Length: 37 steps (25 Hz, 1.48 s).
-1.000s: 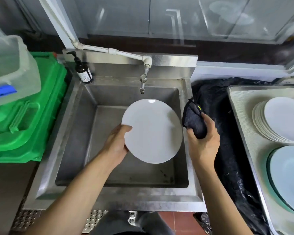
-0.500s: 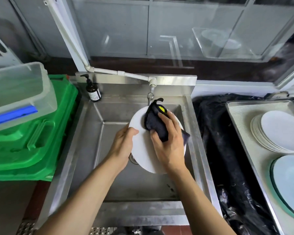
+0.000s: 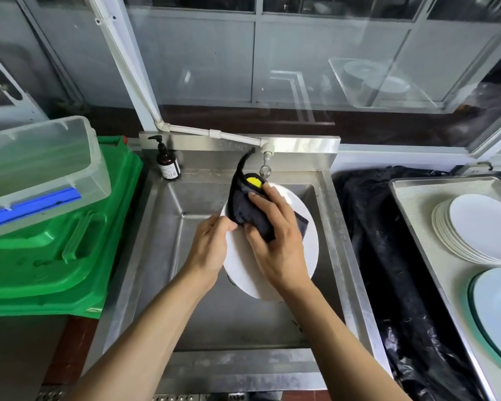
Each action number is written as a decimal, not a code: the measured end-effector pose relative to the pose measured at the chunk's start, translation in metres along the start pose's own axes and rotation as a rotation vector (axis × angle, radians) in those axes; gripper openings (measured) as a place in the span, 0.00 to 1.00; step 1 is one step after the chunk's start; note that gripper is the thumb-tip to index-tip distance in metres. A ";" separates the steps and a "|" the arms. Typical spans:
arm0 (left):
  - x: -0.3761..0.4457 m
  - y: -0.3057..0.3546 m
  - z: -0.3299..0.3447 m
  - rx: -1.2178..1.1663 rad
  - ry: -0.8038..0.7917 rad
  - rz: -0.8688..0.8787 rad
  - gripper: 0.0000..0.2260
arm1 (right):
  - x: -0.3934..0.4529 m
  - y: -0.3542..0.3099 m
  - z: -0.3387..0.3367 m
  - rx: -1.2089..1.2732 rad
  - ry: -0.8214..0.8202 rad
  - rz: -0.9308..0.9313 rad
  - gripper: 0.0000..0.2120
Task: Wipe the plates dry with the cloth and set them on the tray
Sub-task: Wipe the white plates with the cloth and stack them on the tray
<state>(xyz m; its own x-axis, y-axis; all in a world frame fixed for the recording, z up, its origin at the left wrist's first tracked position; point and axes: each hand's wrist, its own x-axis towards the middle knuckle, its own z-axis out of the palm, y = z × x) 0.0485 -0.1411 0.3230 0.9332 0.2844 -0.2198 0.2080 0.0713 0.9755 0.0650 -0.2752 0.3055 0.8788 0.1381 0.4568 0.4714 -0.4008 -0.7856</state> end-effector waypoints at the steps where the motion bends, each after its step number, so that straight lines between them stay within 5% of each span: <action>1: 0.001 0.001 -0.002 0.000 0.011 0.008 0.06 | 0.004 0.003 -0.003 -0.019 0.021 0.001 0.24; 5: 0.005 0.003 -0.006 0.020 0.015 0.036 0.05 | 0.009 0.008 -0.008 -0.078 0.220 0.250 0.23; 10: 0.007 0.009 -0.006 0.017 -0.028 0.129 0.13 | 0.005 -0.003 0.004 -0.029 0.078 0.102 0.23; 14: 0.012 0.008 -0.005 -0.029 -0.092 0.162 0.13 | 0.016 -0.006 -0.001 -0.018 0.162 0.252 0.22; 20: 0.027 0.016 -0.003 -0.047 0.019 0.173 0.15 | -0.025 -0.025 0.012 0.022 -0.011 0.128 0.23; 26: 0.018 0.011 0.001 -0.008 0.010 0.178 0.15 | 0.017 -0.021 0.000 -0.003 0.065 0.209 0.23; 32: 0.025 0.013 0.000 -0.045 0.098 0.142 0.16 | -0.040 -0.033 0.007 0.056 -0.087 0.086 0.22; 37: 0.013 0.002 -0.002 0.008 0.091 0.162 0.19 | -0.007 -0.014 -0.003 0.033 0.054 0.265 0.22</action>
<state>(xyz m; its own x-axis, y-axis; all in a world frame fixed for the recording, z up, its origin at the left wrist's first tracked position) 0.0608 -0.1351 0.3218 0.9244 0.3769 -0.0592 0.0599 0.0099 0.9982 0.0519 -0.2727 0.3147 0.9670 -0.0170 0.2540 0.2280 -0.3865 -0.8937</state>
